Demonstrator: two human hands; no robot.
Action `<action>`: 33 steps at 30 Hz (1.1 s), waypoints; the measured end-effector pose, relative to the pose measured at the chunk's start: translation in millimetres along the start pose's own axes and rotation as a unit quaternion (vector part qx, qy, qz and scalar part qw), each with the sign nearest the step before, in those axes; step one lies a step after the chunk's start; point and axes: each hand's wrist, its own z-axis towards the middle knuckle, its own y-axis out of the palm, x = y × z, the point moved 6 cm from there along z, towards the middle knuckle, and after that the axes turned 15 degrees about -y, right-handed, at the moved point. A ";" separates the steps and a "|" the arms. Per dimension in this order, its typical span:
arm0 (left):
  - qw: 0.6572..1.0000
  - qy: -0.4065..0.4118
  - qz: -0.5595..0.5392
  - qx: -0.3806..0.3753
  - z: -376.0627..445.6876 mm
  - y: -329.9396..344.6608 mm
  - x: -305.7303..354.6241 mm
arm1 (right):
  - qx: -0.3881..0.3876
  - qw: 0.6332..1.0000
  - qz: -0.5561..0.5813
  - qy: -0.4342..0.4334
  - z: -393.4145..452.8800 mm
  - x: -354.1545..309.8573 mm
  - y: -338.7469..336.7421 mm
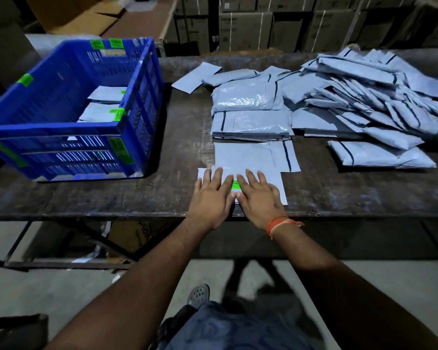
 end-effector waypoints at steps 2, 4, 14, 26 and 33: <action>1.000 -0.028 0.003 0.004 -4.2 2.8 -10.4 | -0.006 1.000 -0.004 0.018 -7.6 11.6 6.3; 0.997 -0.068 -0.022 0.006 -8.0 2.8 -20.9 | -0.005 0.999 -0.008 0.047 -17.2 24.8 5.6; 0.983 -0.167 -0.075 0.032 -1.6 -13.2 -31.2 | 0.049 0.986 -0.004 0.160 -35.8 59.9 -16.4; 0.785 -0.233 -0.565 -0.096 25.6 -34.5 -46.6 | 0.182 0.908 0.309 0.217 -14.8 75.5 -28.5; 0.770 -0.180 -0.610 -0.052 57.2 -127.6 -77.3 | 0.222 0.706 0.656 0.146 32.8 36.9 -76.1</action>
